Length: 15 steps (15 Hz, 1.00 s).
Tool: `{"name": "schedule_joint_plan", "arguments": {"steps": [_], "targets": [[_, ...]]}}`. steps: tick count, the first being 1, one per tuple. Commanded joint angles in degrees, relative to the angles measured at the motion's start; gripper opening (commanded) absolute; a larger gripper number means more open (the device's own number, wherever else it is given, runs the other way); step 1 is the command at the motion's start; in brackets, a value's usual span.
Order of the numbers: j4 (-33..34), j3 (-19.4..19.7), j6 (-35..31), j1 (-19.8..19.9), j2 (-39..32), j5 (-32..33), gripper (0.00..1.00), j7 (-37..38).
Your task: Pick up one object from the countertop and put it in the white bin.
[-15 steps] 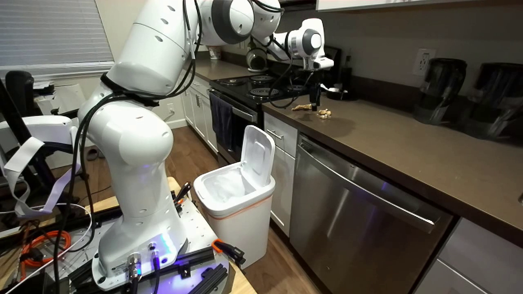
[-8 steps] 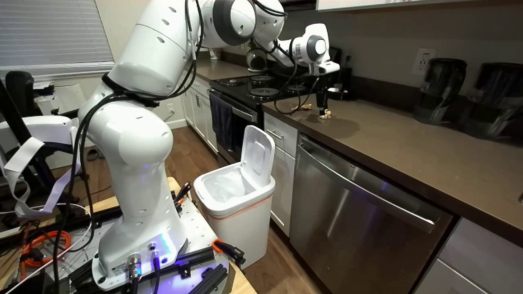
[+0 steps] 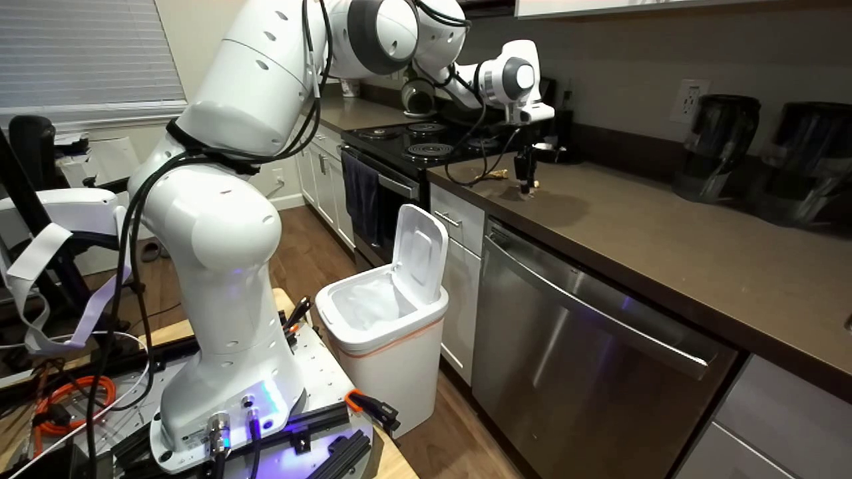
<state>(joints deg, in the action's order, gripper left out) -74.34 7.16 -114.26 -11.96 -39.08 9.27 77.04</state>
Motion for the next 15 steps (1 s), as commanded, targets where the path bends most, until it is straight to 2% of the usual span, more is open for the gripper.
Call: {"name": "schedule_joint_plan", "arguments": {"steps": [1,2,4,5,6,7,15], "targets": [[1.22,-1.01,-0.01,0.26,-0.74,-0.57,0.91,1.34],[1.25,-1.19,-0.09,0.22,-0.89,-0.64,0.97,1.33],[1.07,-1.47,-0.22,0.23,-1.18,-1.15,1.0,1.95],[1.1,-1.59,-0.23,0.27,-1.4,-1.44,0.94,2.57],[1.04,-1.64,-0.41,0.26,-1.62,-1.55,0.73,3.22],[0.96,-1.72,-0.63,0.31,-1.88,-1.69,0.7,3.68],[1.86,-1.78,-1.25,0.35,-2.95,-2.0,0.18,6.46]]}}
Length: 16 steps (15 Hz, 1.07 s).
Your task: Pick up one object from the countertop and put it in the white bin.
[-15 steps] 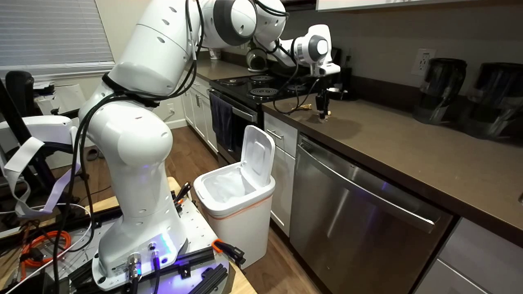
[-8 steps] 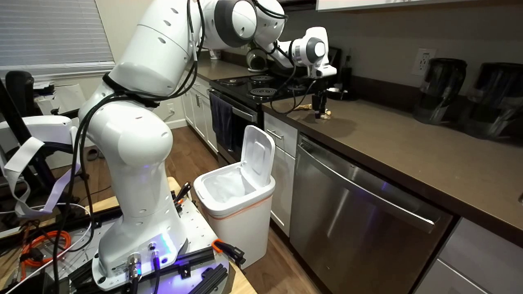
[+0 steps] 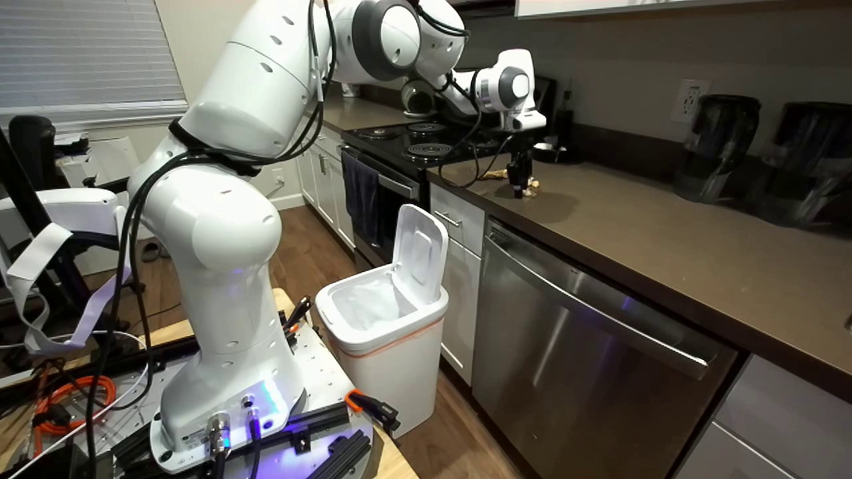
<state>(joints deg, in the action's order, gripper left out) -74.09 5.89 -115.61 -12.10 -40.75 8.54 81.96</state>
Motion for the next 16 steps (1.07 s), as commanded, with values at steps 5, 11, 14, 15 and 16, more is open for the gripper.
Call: {"name": "schedule_joint_plan", "arguments": {"steps": [5,11,14,15,16], "targets": [[2.26,-0.38,1.61,-0.88,-0.11,0.46,0.02,0.84],[3.96,-1.39,4.76,-3.28,3.08,2.24,0.04,-1.46],[4.87,-0.42,5.16,-4.48,4.32,5.45,0.21,-1.64],[4.79,0.1,4.12,-4.54,4.28,7.26,0.3,-1.42],[4.35,0.49,2.93,-4.44,4.43,8.9,0.36,-1.41]]}}
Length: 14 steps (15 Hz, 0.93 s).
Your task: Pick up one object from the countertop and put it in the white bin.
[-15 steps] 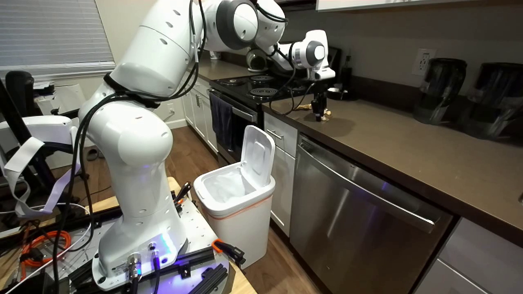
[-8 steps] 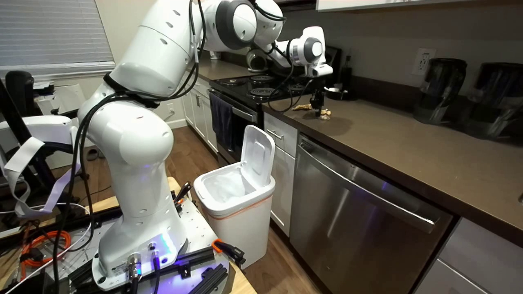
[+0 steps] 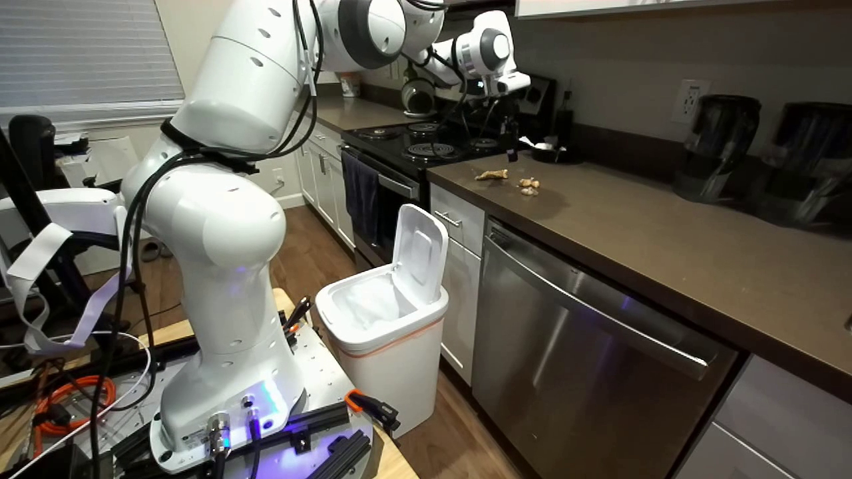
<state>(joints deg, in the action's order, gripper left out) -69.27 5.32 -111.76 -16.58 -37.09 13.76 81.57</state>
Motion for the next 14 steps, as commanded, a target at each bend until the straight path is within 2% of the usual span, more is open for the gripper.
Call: {"name": "schedule_joint_plan", "arguments": {"steps": [1,4,10,13,14], "targets": [[-0.31,1.46,-1.61,0.3,0.49,4.87,0.42,-0.27],[-0.67,2.37,-3.08,0.94,-0.14,6.12,0.6,1.44],[-0.62,2.27,0.99,2.67,-2.5,2.72,0.98,5.2],[-0.17,1.68,2.38,3.65,-3.73,0.31,1.0,6.87],[-0.12,1.6,2.42,3.88,-3.9,-0.6,0.89,7.35]]}}
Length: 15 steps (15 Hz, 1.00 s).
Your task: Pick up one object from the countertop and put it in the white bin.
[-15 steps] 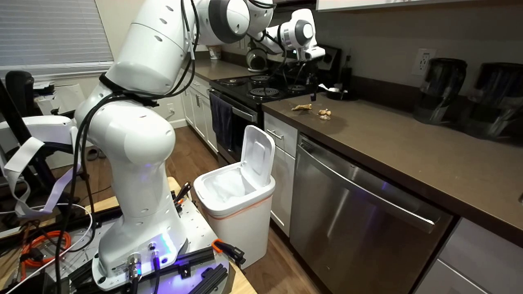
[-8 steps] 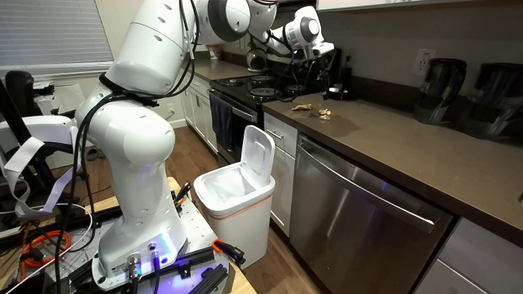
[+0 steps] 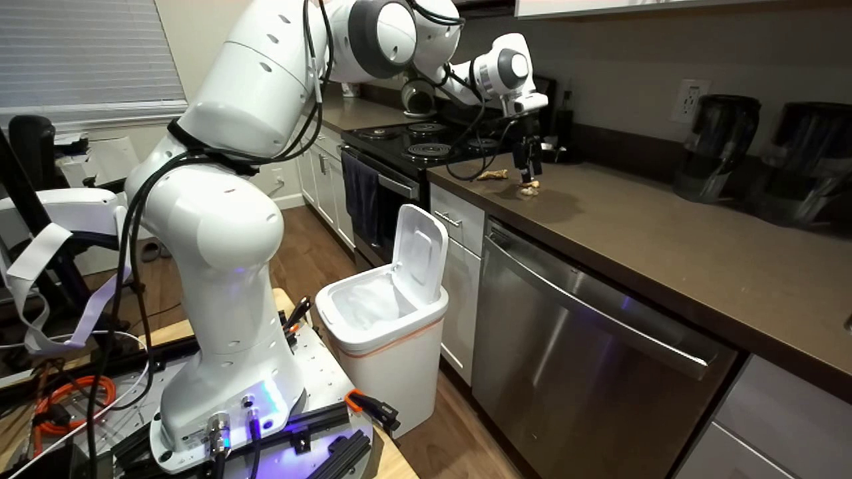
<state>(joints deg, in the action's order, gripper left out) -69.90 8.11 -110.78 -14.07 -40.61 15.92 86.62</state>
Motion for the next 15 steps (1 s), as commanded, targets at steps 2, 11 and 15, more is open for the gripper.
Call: {"name": "schedule_joint_plan", "arguments": {"steps": [2,11,15], "targets": [[0.71,-1.48,1.56,2.0,-0.79,-4.82,0.8,3.25],[-0.02,-2.07,-1.25,2.96,-1.34,-8.37,0.94,5.41],[-0.45,-2.74,-0.97,3.1,-0.97,-9.72,1.0,6.4]]}}
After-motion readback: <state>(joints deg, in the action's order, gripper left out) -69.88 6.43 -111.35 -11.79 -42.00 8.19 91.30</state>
